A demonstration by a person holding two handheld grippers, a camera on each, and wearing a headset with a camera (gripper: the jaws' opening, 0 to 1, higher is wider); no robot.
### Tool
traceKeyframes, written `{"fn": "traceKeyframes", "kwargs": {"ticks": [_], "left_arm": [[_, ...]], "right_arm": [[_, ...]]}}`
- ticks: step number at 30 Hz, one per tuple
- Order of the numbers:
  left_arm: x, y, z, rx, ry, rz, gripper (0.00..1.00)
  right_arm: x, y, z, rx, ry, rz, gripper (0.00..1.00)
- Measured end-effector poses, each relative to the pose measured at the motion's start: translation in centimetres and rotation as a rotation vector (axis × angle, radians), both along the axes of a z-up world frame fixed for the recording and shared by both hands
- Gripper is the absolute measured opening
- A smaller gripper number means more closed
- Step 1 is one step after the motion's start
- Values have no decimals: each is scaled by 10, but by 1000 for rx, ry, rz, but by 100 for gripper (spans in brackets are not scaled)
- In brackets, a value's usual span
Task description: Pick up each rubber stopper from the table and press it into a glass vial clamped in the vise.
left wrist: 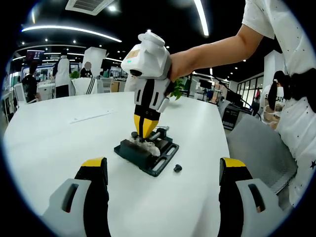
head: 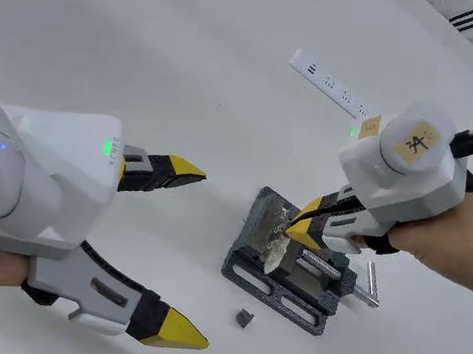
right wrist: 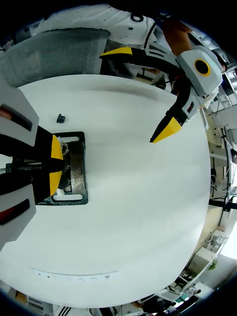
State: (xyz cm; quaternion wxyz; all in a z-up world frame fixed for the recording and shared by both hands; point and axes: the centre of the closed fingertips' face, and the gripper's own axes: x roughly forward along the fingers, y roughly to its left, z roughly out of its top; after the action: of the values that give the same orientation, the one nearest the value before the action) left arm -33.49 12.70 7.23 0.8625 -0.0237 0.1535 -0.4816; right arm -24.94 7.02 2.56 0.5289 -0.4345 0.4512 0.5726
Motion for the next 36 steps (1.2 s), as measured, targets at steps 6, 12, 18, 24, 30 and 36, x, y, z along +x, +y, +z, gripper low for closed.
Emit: {"fn": "traceKeyframes", "kwargs": {"ticks": [6, 12, 18, 24, 30, 36], "left_arm": [[0, -1, 0, -1, -2, -3, 93], [0, 0, 1, -1, 0, -2, 93], [0, 1, 1, 1, -1, -1, 93], [1, -1, 2, -2, -4, -3, 93], [1, 0, 2, -1, -3, -2, 92], [1, 1, 2, 0, -4, 2, 92]], "right_arm": [[0, 0, 0, -1, 8, -2, 1], [-1, 0, 0, -16, 20, -4, 1], [-4, 0, 1, -23, 27, -7, 1], [-3, -1, 1, -34, 5, 15, 0], [-1, -1, 0, -32, 10, 9, 0], [-1, 0, 0, -32, 7, 6, 0]]}}
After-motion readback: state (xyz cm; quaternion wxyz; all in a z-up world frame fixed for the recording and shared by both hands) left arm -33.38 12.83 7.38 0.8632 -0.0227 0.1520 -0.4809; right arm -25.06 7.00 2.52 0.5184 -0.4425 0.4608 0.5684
